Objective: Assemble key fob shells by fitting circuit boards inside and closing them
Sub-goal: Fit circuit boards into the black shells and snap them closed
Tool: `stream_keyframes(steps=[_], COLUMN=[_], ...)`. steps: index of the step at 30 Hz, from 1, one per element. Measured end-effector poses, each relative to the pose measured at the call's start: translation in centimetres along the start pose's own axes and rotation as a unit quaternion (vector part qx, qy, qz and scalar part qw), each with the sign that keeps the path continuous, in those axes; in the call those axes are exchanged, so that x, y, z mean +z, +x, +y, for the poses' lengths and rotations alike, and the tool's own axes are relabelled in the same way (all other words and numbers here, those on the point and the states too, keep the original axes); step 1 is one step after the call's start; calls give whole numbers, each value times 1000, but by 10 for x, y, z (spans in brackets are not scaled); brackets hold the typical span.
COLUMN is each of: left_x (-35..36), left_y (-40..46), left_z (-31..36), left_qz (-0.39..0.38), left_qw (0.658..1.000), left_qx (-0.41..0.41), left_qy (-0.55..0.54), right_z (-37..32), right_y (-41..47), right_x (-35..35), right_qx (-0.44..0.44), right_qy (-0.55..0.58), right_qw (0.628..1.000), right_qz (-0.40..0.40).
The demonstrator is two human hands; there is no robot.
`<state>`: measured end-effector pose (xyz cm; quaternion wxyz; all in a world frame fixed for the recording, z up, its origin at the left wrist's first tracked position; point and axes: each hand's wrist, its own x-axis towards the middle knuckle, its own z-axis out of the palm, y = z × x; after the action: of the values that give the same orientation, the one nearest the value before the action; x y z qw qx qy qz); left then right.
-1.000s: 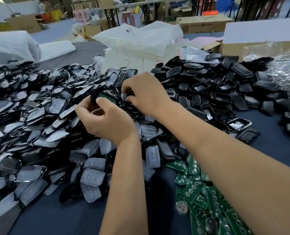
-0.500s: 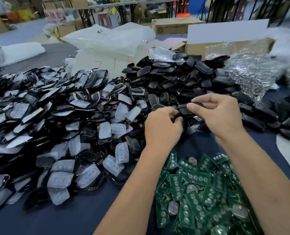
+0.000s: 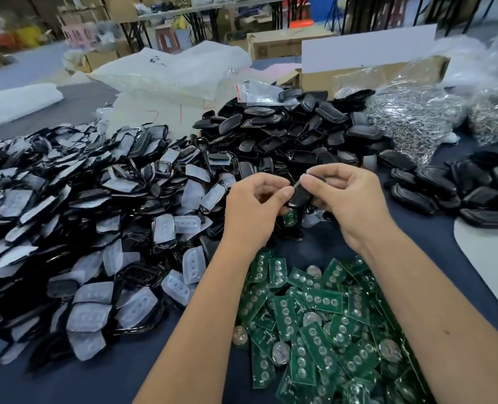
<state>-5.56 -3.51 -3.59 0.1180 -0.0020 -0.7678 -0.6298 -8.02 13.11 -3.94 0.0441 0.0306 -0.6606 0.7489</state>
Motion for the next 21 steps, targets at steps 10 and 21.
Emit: stream_keyframes(steps=[10, 21], left_x=[6, 9], left_y=[-2, -7], left_z=[-1, 8], left_qz=[-17, -70], left_qw=[997, 991], left_qx=[-35, -66], left_qy=[-63, -93], right_z=[-1, -3], right_y=[-4, -5], right_x=[5, 6], right_qx=[32, 36], right_qy=[150, 214], right_qw=[988, 976], right_qz=[-22, -28])
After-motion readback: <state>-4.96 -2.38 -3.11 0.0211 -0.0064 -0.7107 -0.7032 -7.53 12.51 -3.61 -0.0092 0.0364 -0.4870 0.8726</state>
